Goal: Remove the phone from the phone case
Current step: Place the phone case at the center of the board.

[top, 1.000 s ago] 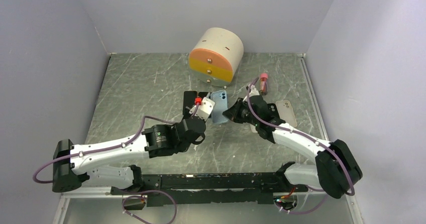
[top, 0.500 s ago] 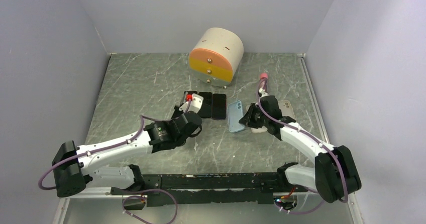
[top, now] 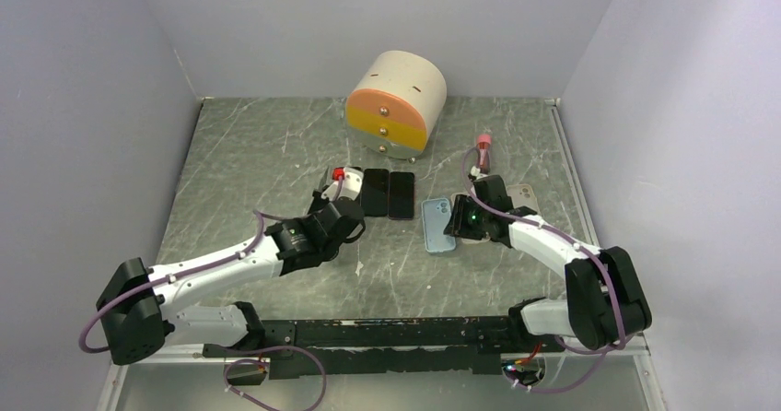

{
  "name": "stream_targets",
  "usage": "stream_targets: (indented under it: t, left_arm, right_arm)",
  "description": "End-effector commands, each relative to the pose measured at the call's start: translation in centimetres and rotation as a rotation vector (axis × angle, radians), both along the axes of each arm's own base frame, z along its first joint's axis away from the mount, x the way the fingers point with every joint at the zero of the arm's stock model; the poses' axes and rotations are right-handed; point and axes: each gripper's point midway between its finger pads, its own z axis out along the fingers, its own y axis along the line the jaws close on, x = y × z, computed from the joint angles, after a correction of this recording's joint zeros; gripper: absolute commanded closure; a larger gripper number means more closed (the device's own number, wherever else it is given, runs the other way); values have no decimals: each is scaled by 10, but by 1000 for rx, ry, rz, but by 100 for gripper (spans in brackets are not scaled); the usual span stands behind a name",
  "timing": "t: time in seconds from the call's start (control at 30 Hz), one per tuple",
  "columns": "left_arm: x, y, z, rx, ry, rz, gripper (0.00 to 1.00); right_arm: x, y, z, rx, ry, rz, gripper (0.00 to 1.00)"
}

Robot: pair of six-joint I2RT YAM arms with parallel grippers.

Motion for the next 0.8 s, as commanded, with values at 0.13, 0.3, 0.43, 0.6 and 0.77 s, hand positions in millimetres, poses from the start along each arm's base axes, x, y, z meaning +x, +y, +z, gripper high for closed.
stream_targets:
  t: [0.13,0.3,0.43,0.6,0.77]
  left_arm:
    - [20,6,4,-19,-38,70,97]
    - [24,14,0,-31,-34,95,97]
    - [29,20,-6,-15,-16,123,98]
    - [35,27,-13,0,2,150,97]
    - [40,29,-19,19,21,154,98]
  right_arm:
    - [17,-5,33,-104,-130,17,48]
    - [15,18,52,-88,-214,72,38]
    - [6,59,60,-22,-233,163,32]
    - [-6,107,59,79,-217,251,25]
    - [-5,131,46,104,-194,287,19]
